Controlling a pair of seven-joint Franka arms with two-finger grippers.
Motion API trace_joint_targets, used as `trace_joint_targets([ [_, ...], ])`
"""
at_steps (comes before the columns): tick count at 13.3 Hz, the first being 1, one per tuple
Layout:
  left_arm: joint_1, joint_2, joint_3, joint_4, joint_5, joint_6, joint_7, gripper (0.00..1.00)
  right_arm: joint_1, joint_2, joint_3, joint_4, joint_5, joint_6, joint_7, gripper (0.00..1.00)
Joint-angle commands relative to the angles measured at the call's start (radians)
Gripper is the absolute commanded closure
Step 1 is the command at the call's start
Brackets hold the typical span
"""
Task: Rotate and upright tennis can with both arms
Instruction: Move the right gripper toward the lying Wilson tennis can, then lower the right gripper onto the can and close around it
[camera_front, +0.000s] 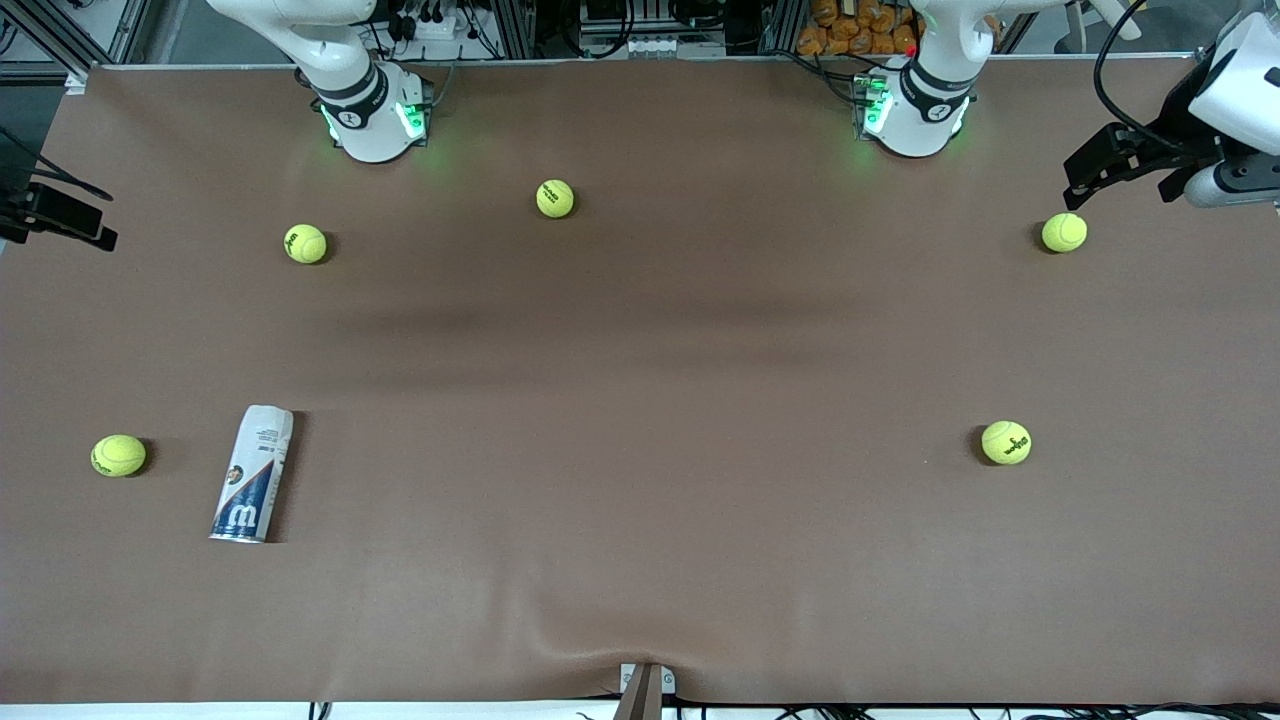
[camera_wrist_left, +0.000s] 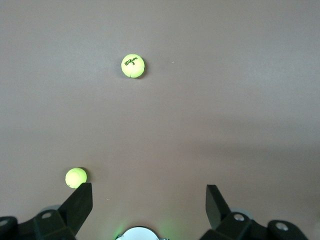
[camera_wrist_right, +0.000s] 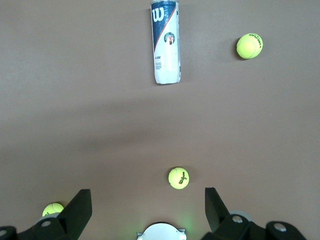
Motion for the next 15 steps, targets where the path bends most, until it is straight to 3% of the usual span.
trace_joint_targets([
  [1,0.010,-0.002,-0.003,-0.004,0.009,0.010,0.012,0.00,-0.009,-0.006,0.008,0.007,-0.016,-0.010,-0.013,0.00],
  [8,0.010,0.024,-0.003,0.024,0.009,0.006,0.014,0.00,-0.007,0.046,0.008,-0.019,-0.014,0.040,-0.078,0.00],
  [12,0.008,0.024,-0.003,0.019,0.009,0.003,0.014,0.00,-0.009,0.265,0.008,-0.025,-0.014,0.164,-0.138,0.00],
  [15,0.008,0.024,-0.003,0.019,0.009,0.001,0.014,0.00,-0.019,0.408,0.008,-0.028,-0.013,0.334,-0.191,0.00],
])
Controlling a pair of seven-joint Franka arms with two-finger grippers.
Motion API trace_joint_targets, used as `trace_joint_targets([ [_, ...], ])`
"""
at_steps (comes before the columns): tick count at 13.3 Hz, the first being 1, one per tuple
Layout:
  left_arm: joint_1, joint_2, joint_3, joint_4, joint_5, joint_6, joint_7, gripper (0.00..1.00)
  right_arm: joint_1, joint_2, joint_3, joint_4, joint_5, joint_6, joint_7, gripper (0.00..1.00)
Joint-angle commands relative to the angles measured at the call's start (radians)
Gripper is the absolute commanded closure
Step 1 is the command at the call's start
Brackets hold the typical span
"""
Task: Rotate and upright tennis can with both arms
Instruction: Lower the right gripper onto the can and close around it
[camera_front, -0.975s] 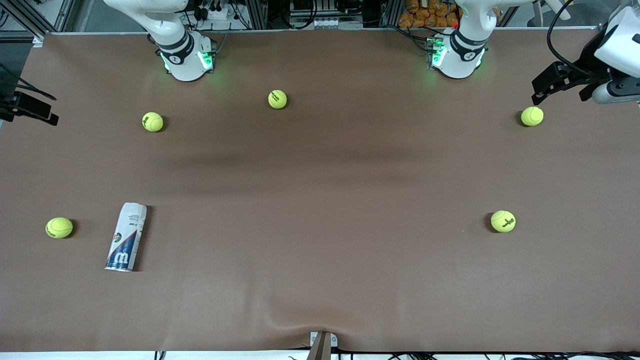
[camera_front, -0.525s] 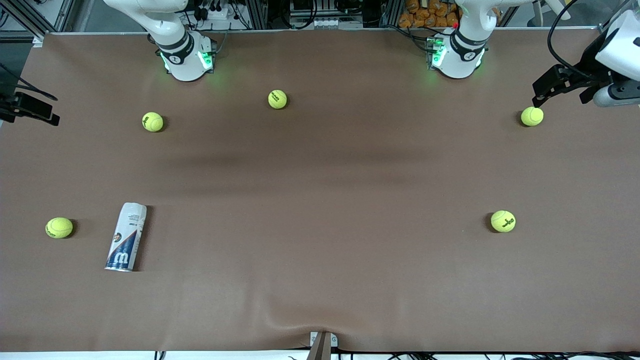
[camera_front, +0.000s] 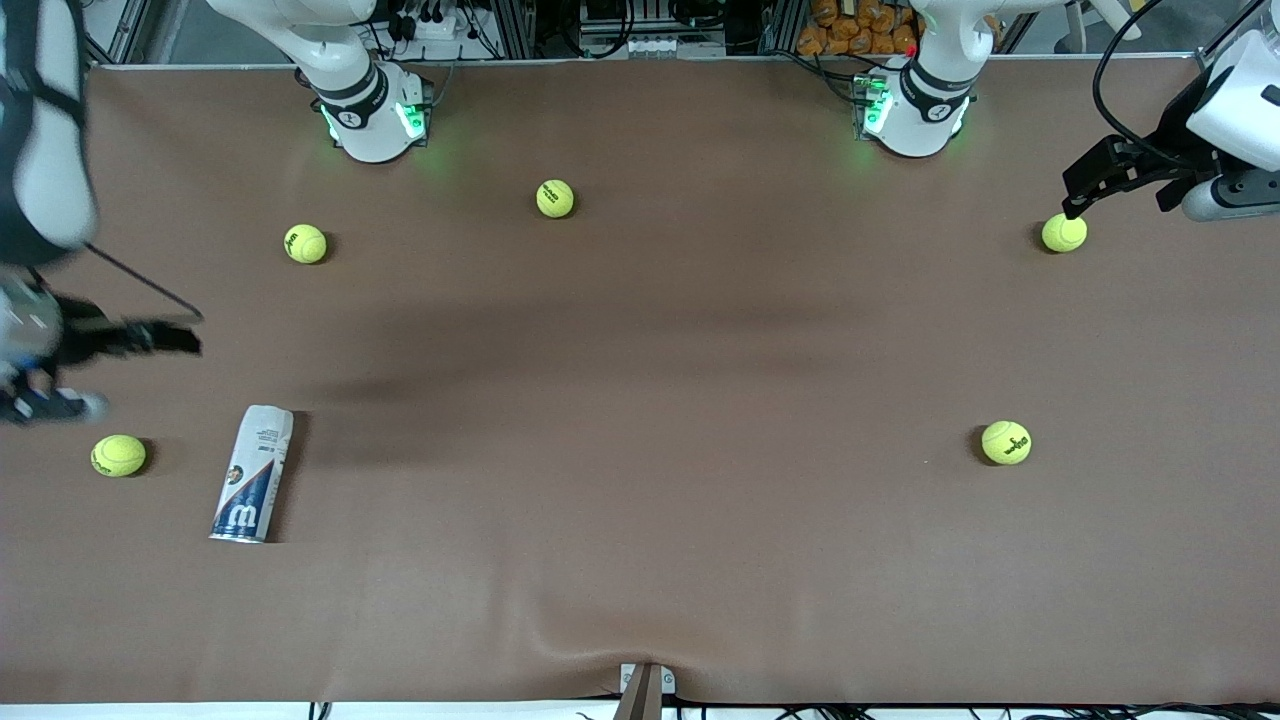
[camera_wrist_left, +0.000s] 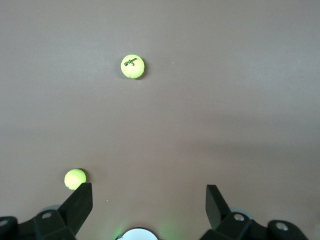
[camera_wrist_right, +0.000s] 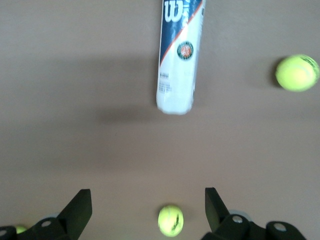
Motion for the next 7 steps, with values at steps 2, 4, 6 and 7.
trace_joint_targets([
  [2,0.005,0.007,-0.006,0.016,0.009,-0.007,0.012,0.00,-0.039,0.153,0.007,0.033,-0.012,0.166,-0.135,0.00],
  [4,0.005,0.011,-0.006,0.016,0.009,-0.007,0.012,0.00,-0.063,0.232,0.007,0.033,0.000,0.249,-0.163,0.00],
  [6,0.003,0.013,-0.006,0.017,0.009,-0.007,0.010,0.00,-0.051,0.299,0.009,0.034,0.002,0.338,-0.163,0.00],
  [7,0.003,0.014,-0.006,0.016,0.009,-0.007,0.010,0.00,-0.042,0.327,0.009,0.033,0.002,0.378,-0.165,0.00],
])
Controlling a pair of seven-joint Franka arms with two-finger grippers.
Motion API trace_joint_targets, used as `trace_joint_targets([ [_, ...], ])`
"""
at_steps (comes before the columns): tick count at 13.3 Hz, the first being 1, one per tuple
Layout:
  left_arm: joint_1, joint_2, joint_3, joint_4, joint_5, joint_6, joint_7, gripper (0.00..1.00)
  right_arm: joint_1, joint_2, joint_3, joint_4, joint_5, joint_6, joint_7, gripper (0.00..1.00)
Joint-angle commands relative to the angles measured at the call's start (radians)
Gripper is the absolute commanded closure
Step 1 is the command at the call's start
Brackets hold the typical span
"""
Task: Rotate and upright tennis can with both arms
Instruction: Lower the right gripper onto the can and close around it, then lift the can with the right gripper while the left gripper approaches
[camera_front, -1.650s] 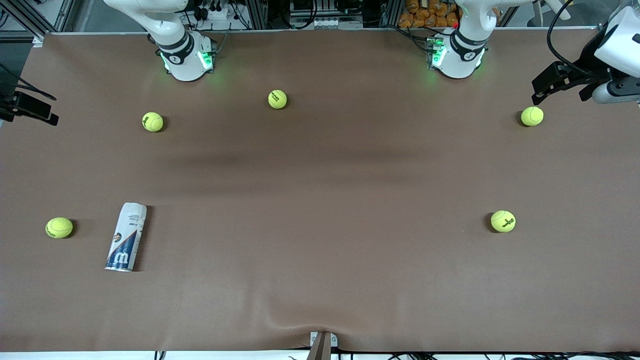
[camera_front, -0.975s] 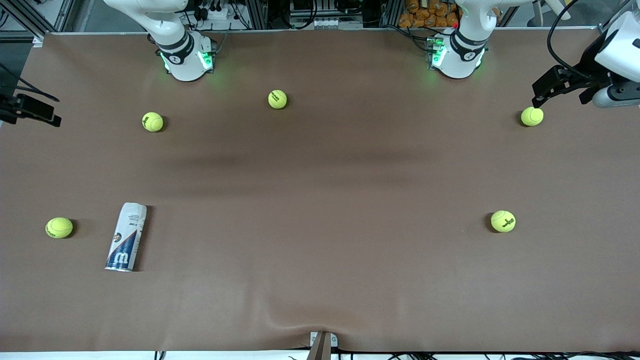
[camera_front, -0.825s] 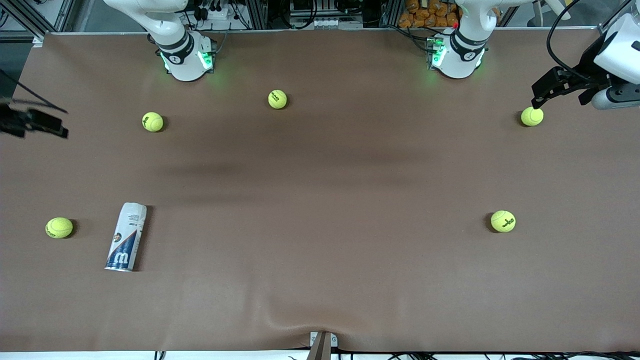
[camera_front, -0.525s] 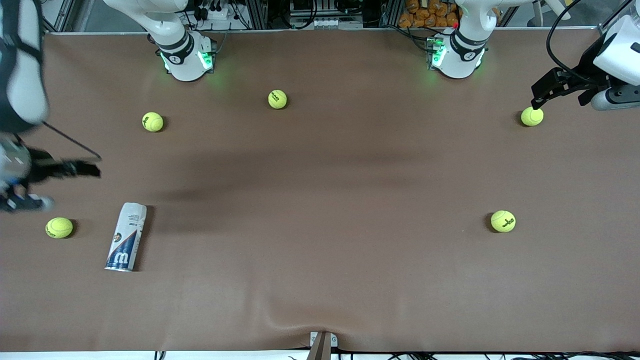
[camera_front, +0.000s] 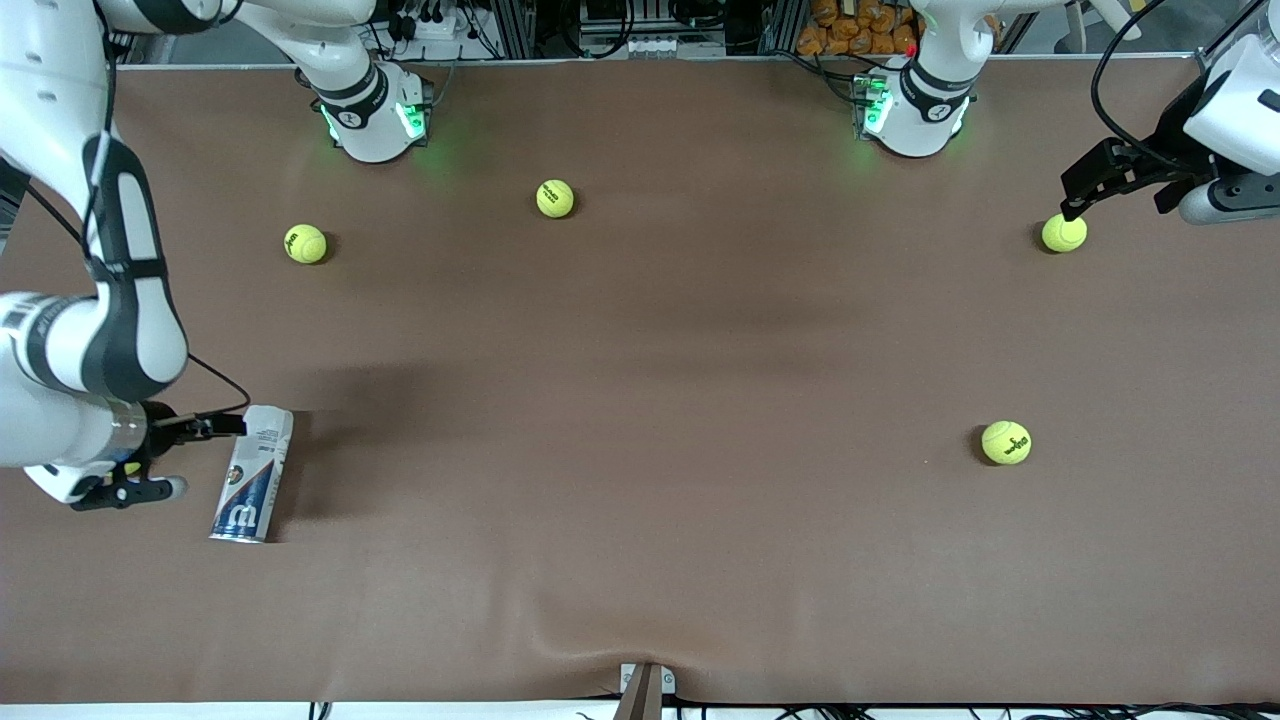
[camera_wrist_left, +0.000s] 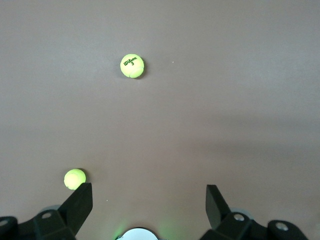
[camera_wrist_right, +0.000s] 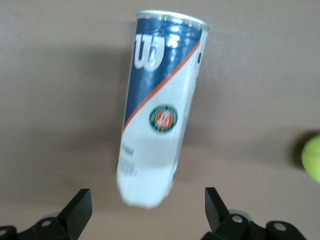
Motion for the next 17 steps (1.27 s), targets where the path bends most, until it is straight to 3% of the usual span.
trace_joint_targets([
  [1,0.003,0.011,-0.005,0.017,0.009,-0.006,0.010,0.00,0.009,0.081,0.013,0.030,-0.006,0.083,-0.037,0.00],
  [3,-0.001,0.011,-0.007,0.017,0.009,-0.007,0.009,0.00,-0.001,0.120,0.013,0.027,-0.006,0.166,-0.097,0.00],
  [10,-0.004,0.021,-0.013,0.017,0.009,-0.006,0.007,0.00,-0.021,0.187,0.013,0.026,0.009,0.177,-0.103,0.00],
  [11,-0.004,0.021,-0.013,0.017,0.009,-0.006,0.007,0.00,-0.018,0.187,0.013,0.027,0.019,0.174,-0.105,0.12],
  [12,-0.004,0.021,-0.013,0.017,0.009,-0.006,0.009,0.00,-0.015,0.186,0.013,0.030,0.017,0.171,-0.115,0.38],
  [13,-0.004,0.021,-0.014,0.017,0.009,-0.006,0.009,0.00,-0.012,0.183,0.013,0.035,0.017,0.171,-0.155,0.46],
  [16,-0.004,0.021,-0.014,0.017,0.009,-0.006,0.009,0.00,-0.006,0.172,0.023,0.056,0.017,0.167,-0.258,0.45],
  [17,-0.004,0.021,-0.014,0.017,0.009,-0.006,0.009,0.00,-0.002,0.161,0.057,0.073,0.017,0.167,-0.329,0.45],
])
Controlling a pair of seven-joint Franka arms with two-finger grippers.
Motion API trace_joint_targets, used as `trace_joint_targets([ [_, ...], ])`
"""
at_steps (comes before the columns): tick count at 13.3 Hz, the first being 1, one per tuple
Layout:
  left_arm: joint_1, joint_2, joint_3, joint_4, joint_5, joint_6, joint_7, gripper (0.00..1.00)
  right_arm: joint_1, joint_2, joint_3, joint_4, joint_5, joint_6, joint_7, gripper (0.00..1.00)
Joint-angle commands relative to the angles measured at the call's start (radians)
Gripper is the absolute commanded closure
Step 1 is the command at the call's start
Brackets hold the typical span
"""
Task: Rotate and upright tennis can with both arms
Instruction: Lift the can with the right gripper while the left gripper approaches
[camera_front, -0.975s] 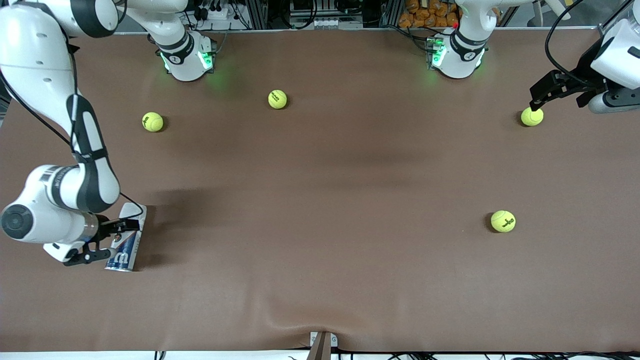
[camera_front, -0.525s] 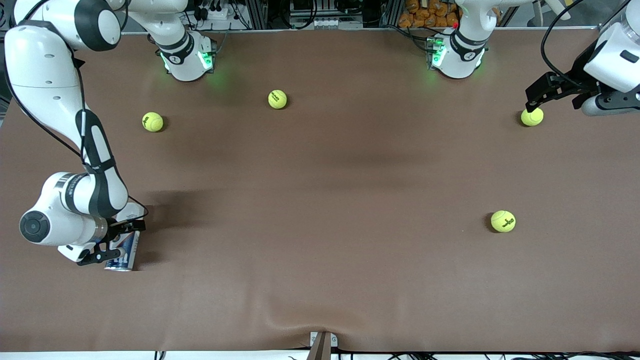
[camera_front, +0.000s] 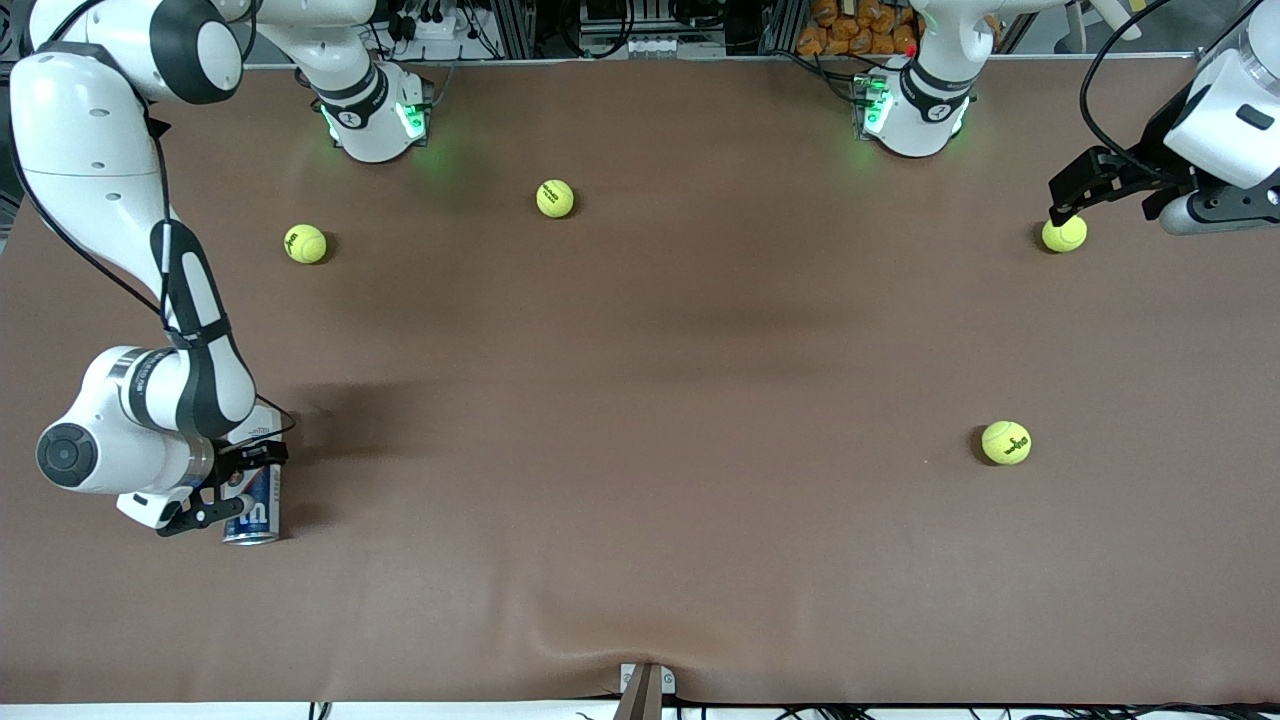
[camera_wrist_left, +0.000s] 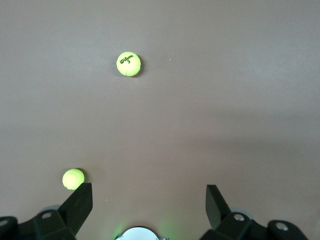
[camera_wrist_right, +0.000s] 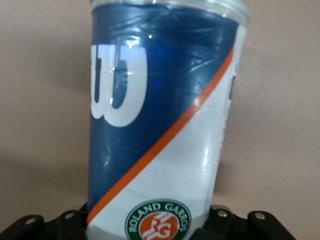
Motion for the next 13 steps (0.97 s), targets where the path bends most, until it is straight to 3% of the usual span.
trace_joint_targets([
  [1,-0.001,0.007,-0.003,0.018,0.009,-0.006,0.010,0.00,0.003,-0.018,0.087,0.046,0.012,-0.013,-0.149,0.44],
  [5,-0.001,0.007,-0.003,0.018,0.009,-0.006,0.010,0.00,0.003,-0.034,0.315,0.046,0.009,-0.009,-0.312,0.38],
  [7,0.000,0.008,-0.002,0.019,0.009,-0.004,0.010,0.00,0.059,-0.020,0.426,0.046,-0.001,0.036,-0.329,0.32],
  [8,0.000,0.007,-0.002,0.019,0.009,-0.004,0.010,0.00,0.137,-0.020,0.426,0.037,-0.006,0.109,-0.337,0.32],
  [10,0.002,0.008,-0.002,0.018,0.009,-0.003,0.010,0.00,0.273,-0.018,0.425,0.037,-0.018,0.143,-0.335,0.20],
  [11,0.003,0.008,-0.003,0.018,0.009,-0.003,0.010,0.00,0.350,-0.017,0.420,0.037,-0.036,0.149,-0.329,0.20],
  [13,0.006,0.021,-0.002,0.016,0.004,-0.003,0.010,0.00,0.517,0.002,0.346,0.046,-0.110,0.204,-0.320,0.22],
])
